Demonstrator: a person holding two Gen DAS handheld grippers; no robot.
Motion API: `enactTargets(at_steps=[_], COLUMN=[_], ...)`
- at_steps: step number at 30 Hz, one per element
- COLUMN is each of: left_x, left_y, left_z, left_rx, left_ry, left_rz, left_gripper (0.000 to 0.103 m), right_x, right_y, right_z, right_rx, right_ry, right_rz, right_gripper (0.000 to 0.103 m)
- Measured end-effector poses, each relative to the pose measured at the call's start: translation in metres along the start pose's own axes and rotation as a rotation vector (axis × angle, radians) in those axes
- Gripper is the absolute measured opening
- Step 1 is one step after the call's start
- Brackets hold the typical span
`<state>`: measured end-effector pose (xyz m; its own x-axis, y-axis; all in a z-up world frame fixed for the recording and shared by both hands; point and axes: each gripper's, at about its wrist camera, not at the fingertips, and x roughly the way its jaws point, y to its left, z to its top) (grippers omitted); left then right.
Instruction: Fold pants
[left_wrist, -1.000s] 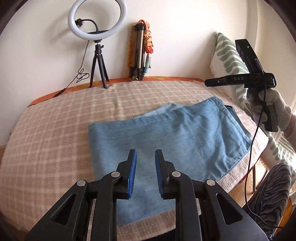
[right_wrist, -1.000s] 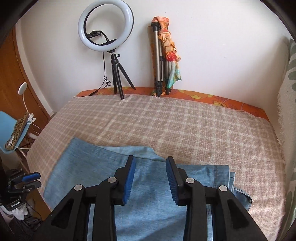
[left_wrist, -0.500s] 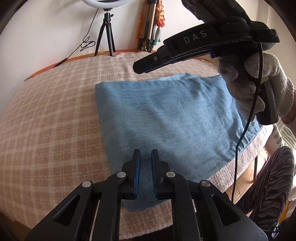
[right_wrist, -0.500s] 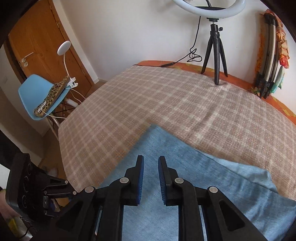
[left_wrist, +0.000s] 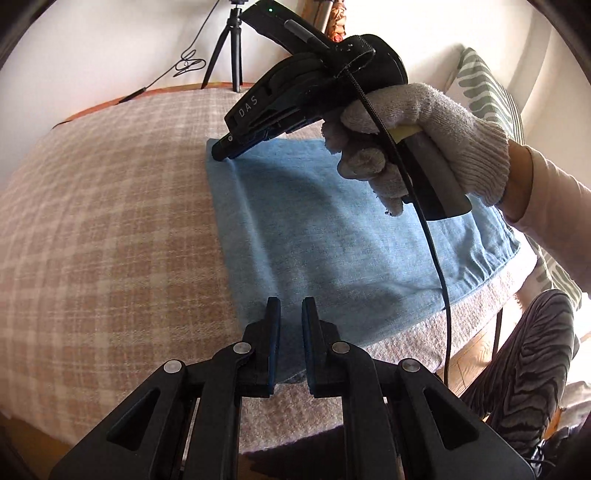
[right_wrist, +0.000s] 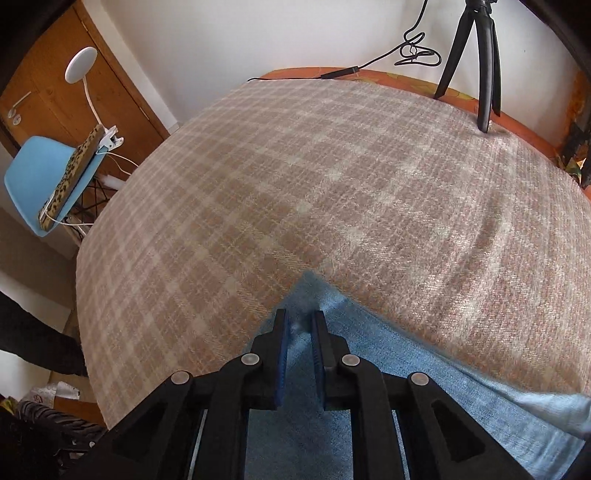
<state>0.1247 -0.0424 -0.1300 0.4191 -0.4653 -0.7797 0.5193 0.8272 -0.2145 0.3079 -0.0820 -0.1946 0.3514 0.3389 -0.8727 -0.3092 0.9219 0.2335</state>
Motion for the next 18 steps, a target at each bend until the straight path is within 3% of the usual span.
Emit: enactTargets(at_steps=[1, 3, 5, 8, 14, 18], left_x=[-0.004, -0.006, -0.005, 0.004, 0.011, 0.011], left_y=[0.003, 0.011, 0.015, 0.019, 0.031, 0.025], left_z=[0.000, 0.000, 0.000, 0.001, -0.004, -0.003], left_rx=[-0.018, -0.068, -0.104, -0.119, -0.211, -0.183], left_ry=[-0.006, -0.016, -0.010, 0.002, 0.005, -0.013], left_rz=[0.010, 0.010, -0.001, 0.009, -0.050, -0.057], left_gripper=[0.014, 0.036, 0.036, 0.036, 0.036, 0.035], right_x=[-0.001, -0.005, -0.010, -0.015, -0.005, 0.012], right_y=[0.001, 0.005, 0.014, 0.029, 0.048, 0.060], right_z=[0.001, 0.004, 0.004, 0.004, 0.006, 0.004], right_rx=[0.004, 0.013, 0.006, -0.009, 0.000, -0.019], right_ry=[0.006, 0.026, 0.047, 0.094, 0.192, 0.253], right_rz=[-0.002, -0.021, -0.039, -0.065, -0.101, -0.183], right_gripper=[0.012, 0.024, 0.035, 0.036, 0.043, 0.043])
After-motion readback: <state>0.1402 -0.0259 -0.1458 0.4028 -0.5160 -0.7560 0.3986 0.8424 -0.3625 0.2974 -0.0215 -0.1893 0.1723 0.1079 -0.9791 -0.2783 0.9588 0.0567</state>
